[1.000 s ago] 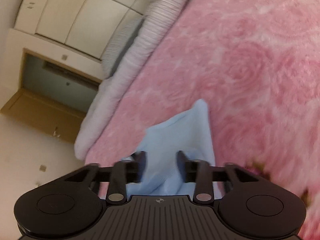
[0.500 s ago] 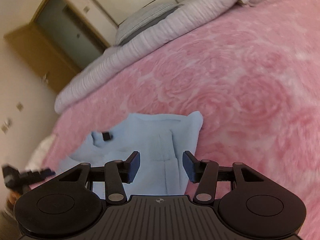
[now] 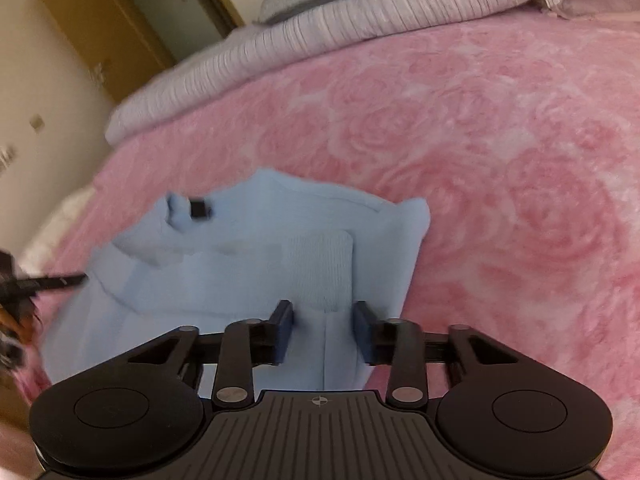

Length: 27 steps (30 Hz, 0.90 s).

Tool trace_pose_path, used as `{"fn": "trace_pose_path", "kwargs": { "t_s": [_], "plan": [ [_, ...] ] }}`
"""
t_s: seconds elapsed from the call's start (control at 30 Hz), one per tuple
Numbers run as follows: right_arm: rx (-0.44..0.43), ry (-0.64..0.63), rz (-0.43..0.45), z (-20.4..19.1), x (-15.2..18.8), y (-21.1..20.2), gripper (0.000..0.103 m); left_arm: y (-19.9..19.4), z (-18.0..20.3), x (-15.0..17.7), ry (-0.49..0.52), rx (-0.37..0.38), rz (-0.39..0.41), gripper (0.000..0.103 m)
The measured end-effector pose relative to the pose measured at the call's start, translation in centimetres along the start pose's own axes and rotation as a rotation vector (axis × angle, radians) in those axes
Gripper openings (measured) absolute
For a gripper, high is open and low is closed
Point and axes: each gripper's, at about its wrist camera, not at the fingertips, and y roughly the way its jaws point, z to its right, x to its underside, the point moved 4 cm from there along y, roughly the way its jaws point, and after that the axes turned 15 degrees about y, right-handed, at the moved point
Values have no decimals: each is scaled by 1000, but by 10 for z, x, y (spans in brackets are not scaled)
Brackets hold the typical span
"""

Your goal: Fold clothes

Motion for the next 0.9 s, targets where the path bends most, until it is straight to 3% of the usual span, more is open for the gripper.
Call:
{"fn": "trace_pose_path", "kwargs": {
  "t_s": [0.03, 0.07, 0.13, 0.33, 0.43, 0.73, 0.9],
  "plan": [
    [10, -35, 7, -4, 2, -2, 22, -1, 4, 1, 29, -7, 0, 12],
    [12, -56, 22, -7, 3, -6, 19, -3, 6, 1, 47, -8, 10, 4],
    [15, -98, 54, -13, 3, -14, 7, -12, 10, 0, 75, -11, 44, 3],
    [22, -201, 208, -34, -16, -27, 5, -33, 8, -20, 90, -69, 210, 2],
    [77, -222, 243, -36, -25, -10, 2, -19, 4, -28, 98, -104, 216, 2],
    [86, -229, 337, -43, -70, 19, 1, -4, -9, -55, 90, -140, 314, 2],
    [125, -232, 305, -36, -80, 58, 1, 28, -25, -53, 73, -158, 239, 2]
  ]
}}
